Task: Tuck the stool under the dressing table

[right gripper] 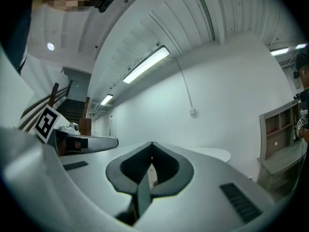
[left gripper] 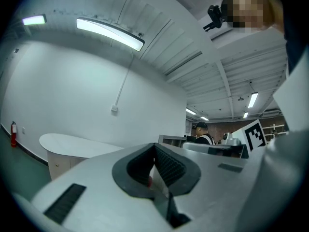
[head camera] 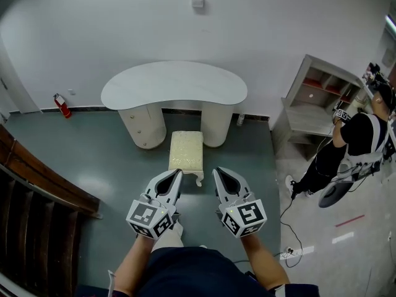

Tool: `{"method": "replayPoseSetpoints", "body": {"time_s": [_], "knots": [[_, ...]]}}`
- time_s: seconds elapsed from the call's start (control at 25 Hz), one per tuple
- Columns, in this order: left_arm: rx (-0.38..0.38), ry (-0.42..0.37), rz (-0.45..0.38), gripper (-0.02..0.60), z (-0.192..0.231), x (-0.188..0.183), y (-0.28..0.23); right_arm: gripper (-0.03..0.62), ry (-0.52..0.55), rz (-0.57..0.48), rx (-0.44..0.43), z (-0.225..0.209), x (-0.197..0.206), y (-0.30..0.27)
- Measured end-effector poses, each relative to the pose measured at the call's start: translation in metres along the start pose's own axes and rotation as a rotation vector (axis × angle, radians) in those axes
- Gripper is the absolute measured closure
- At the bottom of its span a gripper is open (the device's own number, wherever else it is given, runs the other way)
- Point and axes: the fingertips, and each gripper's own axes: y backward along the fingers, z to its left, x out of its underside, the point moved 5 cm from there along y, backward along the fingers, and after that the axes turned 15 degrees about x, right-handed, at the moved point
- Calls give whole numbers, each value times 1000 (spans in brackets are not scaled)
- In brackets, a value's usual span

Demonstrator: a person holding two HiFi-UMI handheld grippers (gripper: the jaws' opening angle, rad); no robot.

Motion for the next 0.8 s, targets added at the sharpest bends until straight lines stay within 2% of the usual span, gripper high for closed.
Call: {"method": "replayPoseSetpoints", "body": {"time_s": [0.4, 0.8], "knots": [[19, 11, 7, 572, 65, -8, -41, 579, 2, 16, 15, -15, 1, -72], [20, 47, 17, 572, 173, -22, -70, 579, 4, 44, 52, -14, -2, -180]]}}
